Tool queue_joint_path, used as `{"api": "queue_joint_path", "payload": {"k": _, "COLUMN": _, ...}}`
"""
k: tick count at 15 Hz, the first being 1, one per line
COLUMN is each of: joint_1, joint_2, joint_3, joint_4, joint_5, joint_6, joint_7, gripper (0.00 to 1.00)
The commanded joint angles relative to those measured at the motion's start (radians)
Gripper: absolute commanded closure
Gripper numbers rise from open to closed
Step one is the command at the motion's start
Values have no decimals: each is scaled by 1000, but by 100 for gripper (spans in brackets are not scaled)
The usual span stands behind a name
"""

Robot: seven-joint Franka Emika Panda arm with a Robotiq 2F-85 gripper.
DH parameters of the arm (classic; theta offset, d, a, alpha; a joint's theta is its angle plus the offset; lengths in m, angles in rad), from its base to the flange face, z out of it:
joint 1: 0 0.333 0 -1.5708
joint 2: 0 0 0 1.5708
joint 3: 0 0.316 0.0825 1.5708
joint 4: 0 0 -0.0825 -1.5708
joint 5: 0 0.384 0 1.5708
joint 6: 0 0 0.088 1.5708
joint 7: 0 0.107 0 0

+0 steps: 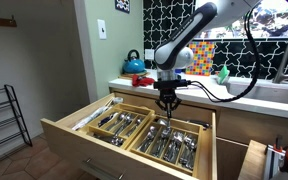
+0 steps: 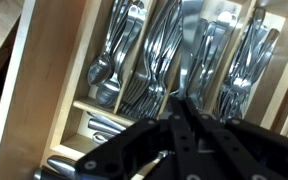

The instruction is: Put the fork in the drawer

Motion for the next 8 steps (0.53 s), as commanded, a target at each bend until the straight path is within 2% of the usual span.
{"api": "queue_joint_path", "payload": {"k": 1, "joint_1": 4, "joint_2": 9, "joint_3": 0, "joint_4": 7, "joint_5": 13, "joint_6": 0, "joint_7": -11, "gripper": 98}}
{"api": "queue_joint_path", "payload": {"k": 8, "joint_1": 16, "joint_2": 78, "joint_3": 10, "joint_4": 5, "joint_5": 110, "joint_6": 43, "joint_7": 8, "gripper": 98}}
